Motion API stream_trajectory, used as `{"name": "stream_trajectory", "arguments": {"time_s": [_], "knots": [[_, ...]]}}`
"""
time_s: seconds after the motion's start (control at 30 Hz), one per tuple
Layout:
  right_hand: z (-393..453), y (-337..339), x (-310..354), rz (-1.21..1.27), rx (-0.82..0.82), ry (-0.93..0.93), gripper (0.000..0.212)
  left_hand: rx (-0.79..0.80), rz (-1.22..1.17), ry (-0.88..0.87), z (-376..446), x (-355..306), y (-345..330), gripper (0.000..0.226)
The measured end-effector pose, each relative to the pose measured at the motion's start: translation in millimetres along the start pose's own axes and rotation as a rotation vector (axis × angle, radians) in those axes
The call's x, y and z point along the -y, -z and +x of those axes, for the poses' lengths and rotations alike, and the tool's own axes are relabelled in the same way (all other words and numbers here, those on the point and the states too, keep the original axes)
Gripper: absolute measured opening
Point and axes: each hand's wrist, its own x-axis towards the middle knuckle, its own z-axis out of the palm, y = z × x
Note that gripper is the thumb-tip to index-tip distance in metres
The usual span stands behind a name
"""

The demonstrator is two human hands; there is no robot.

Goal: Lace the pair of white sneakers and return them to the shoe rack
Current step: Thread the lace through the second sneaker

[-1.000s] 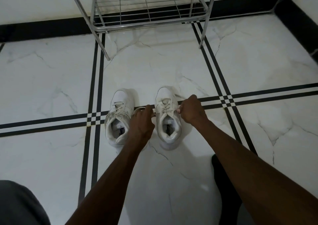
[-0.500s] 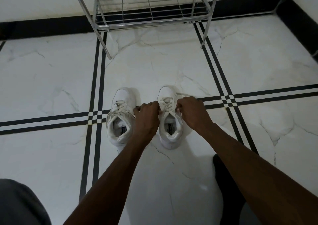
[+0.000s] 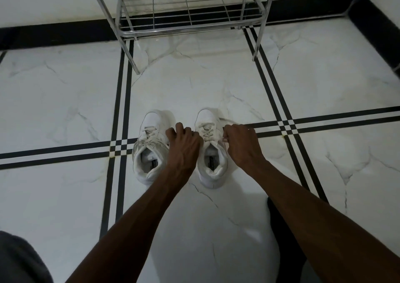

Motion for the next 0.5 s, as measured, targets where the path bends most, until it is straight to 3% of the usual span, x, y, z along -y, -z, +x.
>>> {"name": "stream_trajectory", "arguments": {"time_s": [0.17,0.3,0.4,0.5], "knots": [[-2,-8,0,0.091,0.049,-0.073,0.017,0.080,-0.118,0.023,-8,12,-16,0.028],[0,-2,-5,-0.009,0.117,-0.066,0.015,0.205,-0.208,0.070,-7,9,-8,0.031],[3,3,-10,0.119,0.207,-0.056,0.016,0.270,-0.306,0.128,-3,7,2,0.031],[9,7,-7,0.290,0.205,-0.036,0.015,0.274,-0.408,0.176,1,6,4,0.013]]}}
